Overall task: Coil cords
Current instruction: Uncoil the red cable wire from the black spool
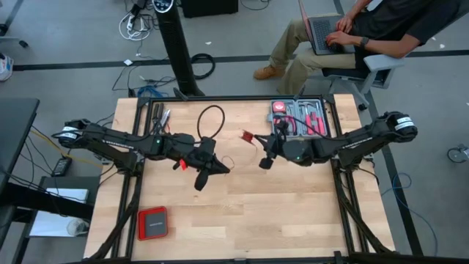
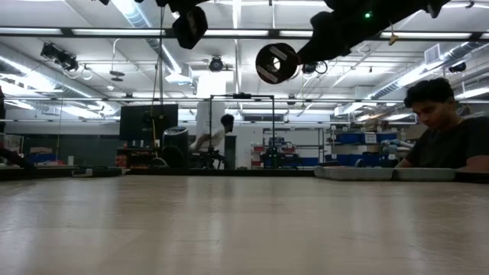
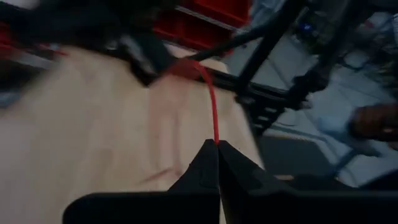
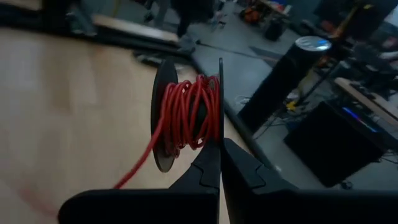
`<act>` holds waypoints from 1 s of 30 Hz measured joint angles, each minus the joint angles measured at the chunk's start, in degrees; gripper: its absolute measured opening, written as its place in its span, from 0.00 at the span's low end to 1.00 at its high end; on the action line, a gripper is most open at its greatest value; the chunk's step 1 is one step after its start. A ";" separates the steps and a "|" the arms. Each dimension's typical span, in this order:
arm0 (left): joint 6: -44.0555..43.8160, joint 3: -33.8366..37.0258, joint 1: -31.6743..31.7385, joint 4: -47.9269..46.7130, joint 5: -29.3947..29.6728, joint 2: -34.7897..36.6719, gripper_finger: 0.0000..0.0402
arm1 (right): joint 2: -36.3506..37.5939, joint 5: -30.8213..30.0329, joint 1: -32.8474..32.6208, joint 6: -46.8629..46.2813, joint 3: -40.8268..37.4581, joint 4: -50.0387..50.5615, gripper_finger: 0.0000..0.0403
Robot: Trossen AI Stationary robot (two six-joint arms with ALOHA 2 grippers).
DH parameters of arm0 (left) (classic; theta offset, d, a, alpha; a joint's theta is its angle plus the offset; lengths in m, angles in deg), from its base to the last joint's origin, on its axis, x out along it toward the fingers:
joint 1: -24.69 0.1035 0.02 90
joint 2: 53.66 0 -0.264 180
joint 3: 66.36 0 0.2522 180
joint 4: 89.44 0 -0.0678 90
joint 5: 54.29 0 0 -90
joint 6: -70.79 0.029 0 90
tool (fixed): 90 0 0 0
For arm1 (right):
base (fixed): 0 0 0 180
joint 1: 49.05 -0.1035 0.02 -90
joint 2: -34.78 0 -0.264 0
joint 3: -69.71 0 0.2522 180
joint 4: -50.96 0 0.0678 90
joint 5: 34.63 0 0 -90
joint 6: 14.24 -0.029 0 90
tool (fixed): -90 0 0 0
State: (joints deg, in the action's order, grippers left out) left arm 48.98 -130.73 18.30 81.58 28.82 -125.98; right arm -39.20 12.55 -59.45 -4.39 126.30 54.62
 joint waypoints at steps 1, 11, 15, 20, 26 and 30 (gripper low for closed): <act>0.74 0.02 0.00 -1.31 1.60 0.32 0.00 | 0.17 0.50 -0.61 -0.77 0.00 1.28 0.00; 2.11 0.02 0.00 -11.95 21.54 1.25 0.00 | 3.99 2.59 -8.23 -2.83 0.02 4.08 0.00; 1.43 0.02 0.00 -14.23 21.48 1.25 0.00 | 6.31 2.31 -10.28 0.63 0.02 6.04 0.00; -1.11 0.02 0.00 -15.62 16.61 1.99 0.00 | 9.20 -3.96 -11.64 4.12 0.02 13.45 0.00; -3.32 0.02 -0.04 -18.14 10.69 3.56 0.00 | 11.04 -5.85 -11.69 3.88 0.02 24.30 0.00; -3.94 -0.02 -0.11 -22.46 10.89 5.63 0.00 | 11.07 -4.95 -12.03 1.46 0.02 29.89 0.00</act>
State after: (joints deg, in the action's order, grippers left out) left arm 45.03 -130.75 18.19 59.12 39.71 -120.35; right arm -28.13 7.59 -71.48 -2.93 126.32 84.50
